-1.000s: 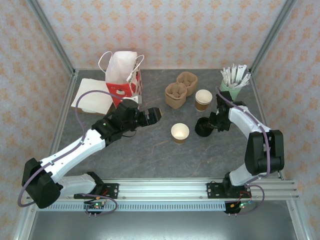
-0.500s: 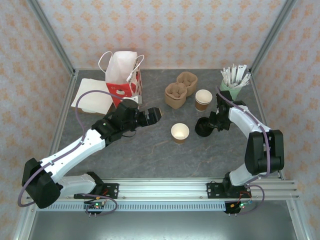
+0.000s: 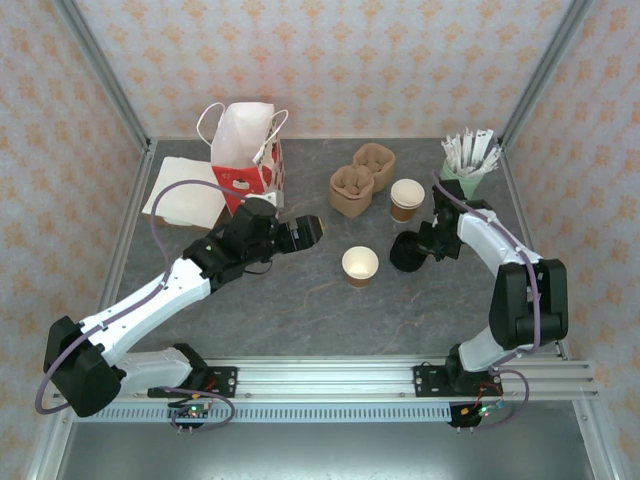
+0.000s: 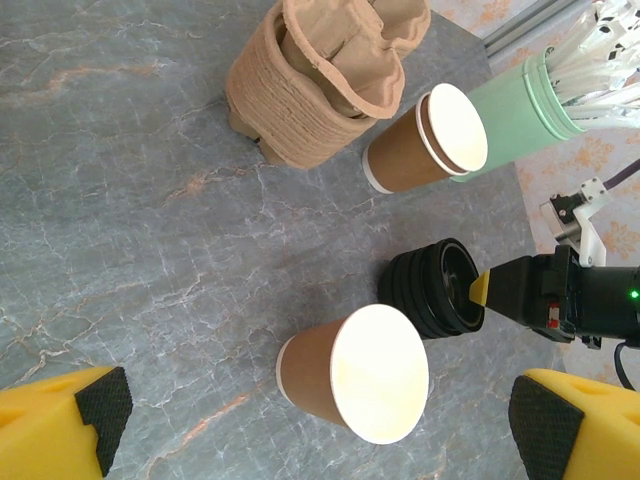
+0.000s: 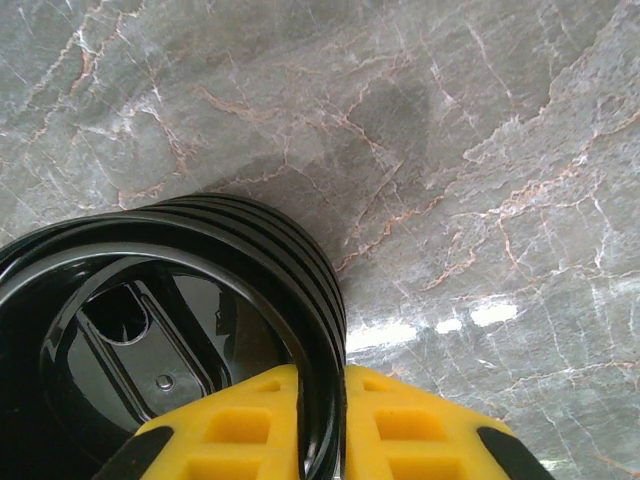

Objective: Pack the takeout coffee

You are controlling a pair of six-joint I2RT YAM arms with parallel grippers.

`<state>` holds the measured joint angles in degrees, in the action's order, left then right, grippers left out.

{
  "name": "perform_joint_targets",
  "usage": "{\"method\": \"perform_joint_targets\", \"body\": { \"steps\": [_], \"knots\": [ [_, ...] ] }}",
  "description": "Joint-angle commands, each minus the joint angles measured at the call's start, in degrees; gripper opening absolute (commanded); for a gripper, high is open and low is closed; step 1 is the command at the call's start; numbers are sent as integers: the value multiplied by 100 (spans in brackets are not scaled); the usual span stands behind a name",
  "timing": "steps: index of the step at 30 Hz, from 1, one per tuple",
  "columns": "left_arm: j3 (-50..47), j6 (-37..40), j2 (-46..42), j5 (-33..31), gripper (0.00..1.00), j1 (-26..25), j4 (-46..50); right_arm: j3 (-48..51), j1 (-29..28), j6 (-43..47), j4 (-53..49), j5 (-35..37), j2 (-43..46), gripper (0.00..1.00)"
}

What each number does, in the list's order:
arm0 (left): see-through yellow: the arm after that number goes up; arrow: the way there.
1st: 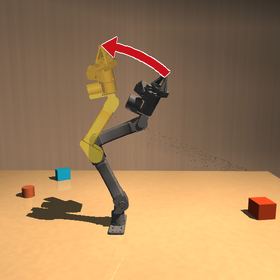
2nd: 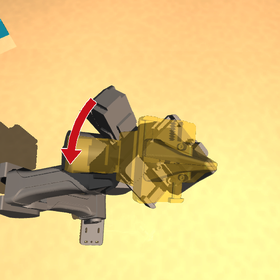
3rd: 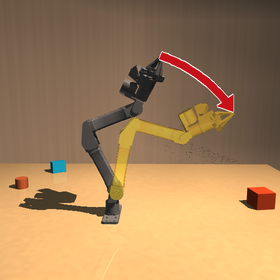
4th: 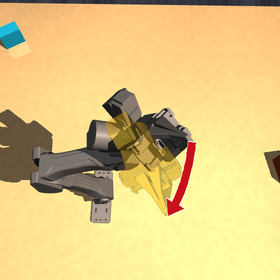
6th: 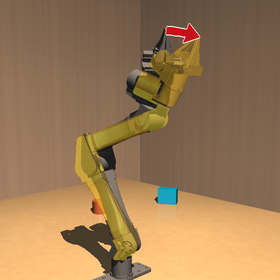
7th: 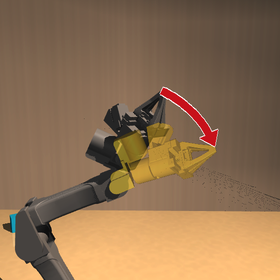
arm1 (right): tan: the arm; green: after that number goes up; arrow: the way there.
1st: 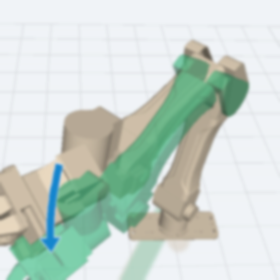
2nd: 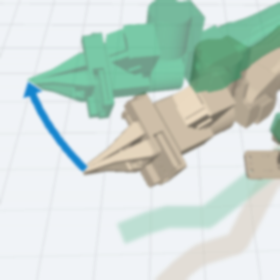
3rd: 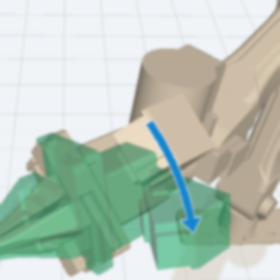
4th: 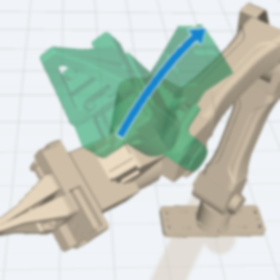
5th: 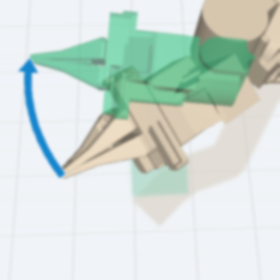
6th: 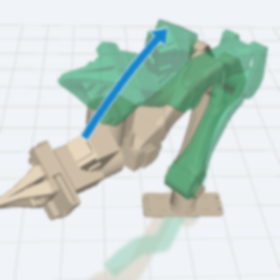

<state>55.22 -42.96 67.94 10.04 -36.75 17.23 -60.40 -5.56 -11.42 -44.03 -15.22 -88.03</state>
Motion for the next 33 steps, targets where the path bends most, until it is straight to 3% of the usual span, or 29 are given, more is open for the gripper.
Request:
{"method": "perform_joint_targets", "body": {
  "steps": [1,9,17,22,33],
  "knots": [
    [185,156,-36,-118,100,-34,124,-226,31,127,-226,160,222,15],
    [342,137,-49,172,100,-34,27,-65,28,363,119,-228,981,14],
    [826,-267,401,1644,98,-41,-826,445,-198,517,1194,-935,2421,13],
    [1323,-419,813,2189,98,-211,-1220,635,-611,562,1766,-1126,3103,13],
    [1839,-891,1503,2498,96,-426,-1890,646,-1007,371,2311,-1748,3584,13]
  ]
}}
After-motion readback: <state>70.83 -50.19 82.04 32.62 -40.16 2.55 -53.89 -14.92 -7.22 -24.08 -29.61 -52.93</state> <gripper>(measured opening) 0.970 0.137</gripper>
